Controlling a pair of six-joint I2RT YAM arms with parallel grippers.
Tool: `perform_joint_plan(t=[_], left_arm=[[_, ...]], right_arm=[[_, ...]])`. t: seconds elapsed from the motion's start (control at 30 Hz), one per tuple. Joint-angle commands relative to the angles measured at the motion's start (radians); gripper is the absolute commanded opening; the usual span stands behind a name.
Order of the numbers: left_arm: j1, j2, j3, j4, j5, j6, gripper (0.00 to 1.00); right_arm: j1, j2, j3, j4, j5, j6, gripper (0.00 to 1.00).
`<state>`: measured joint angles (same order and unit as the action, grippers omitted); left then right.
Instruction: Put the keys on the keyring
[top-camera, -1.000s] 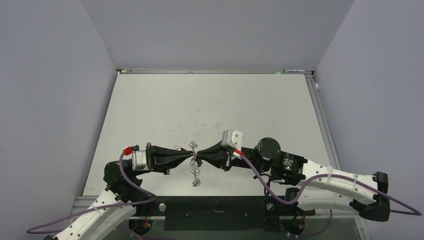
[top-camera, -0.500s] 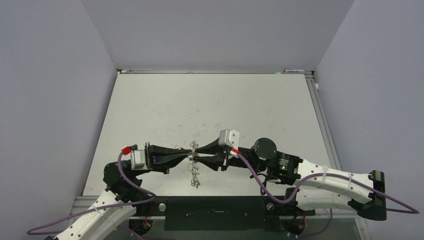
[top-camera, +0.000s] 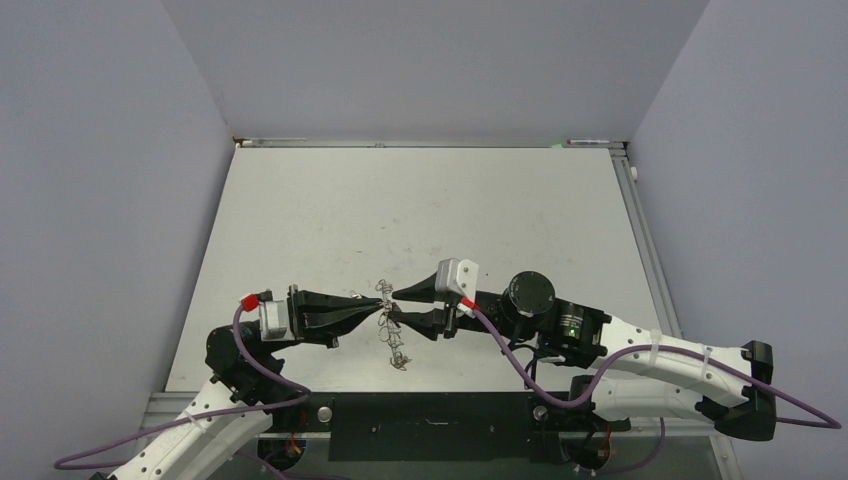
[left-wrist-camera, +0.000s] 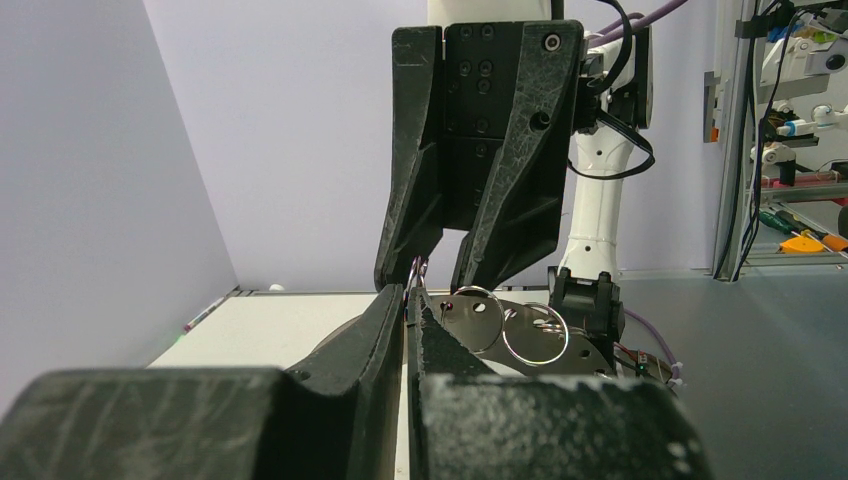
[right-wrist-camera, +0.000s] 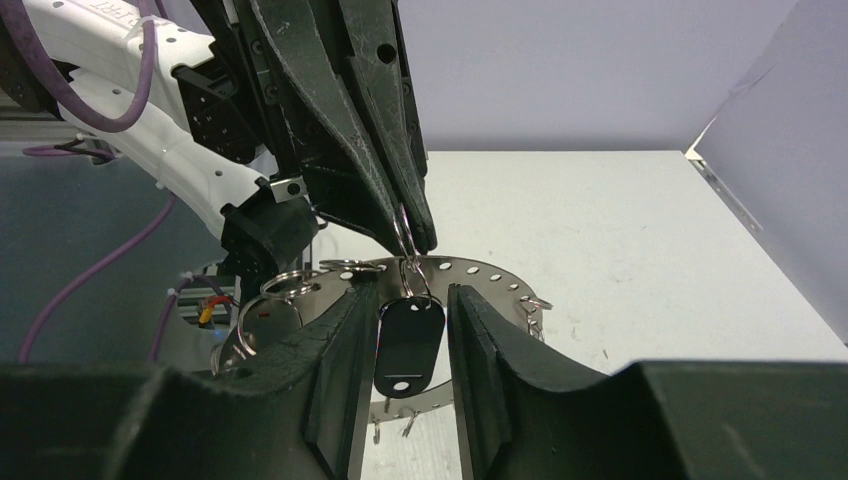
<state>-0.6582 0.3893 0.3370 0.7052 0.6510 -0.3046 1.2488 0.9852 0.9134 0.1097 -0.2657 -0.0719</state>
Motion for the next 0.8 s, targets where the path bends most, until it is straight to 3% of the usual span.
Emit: perform_joint_plan(t=[0.0,0.6,0.77], left_arm=[[0.006,-0.007,0.019,0.073,-0.027,-0.011,0.00],[0.006,-0.009,0.019,0.073,-0.029,-0.013,0.00],[0.007,-0.009,0.019,0.073,-0.029,-0.014,0.00]], right_arm=[[-0.003,-0.024,0.057,0.020,-0.003,-0.034,0.33],[-0.004,0.029,0.073,0.036,-0.011,-0.054,0.24],[-0.003,0.039,0.070,0.039,-0.019,-0.055,0.13]])
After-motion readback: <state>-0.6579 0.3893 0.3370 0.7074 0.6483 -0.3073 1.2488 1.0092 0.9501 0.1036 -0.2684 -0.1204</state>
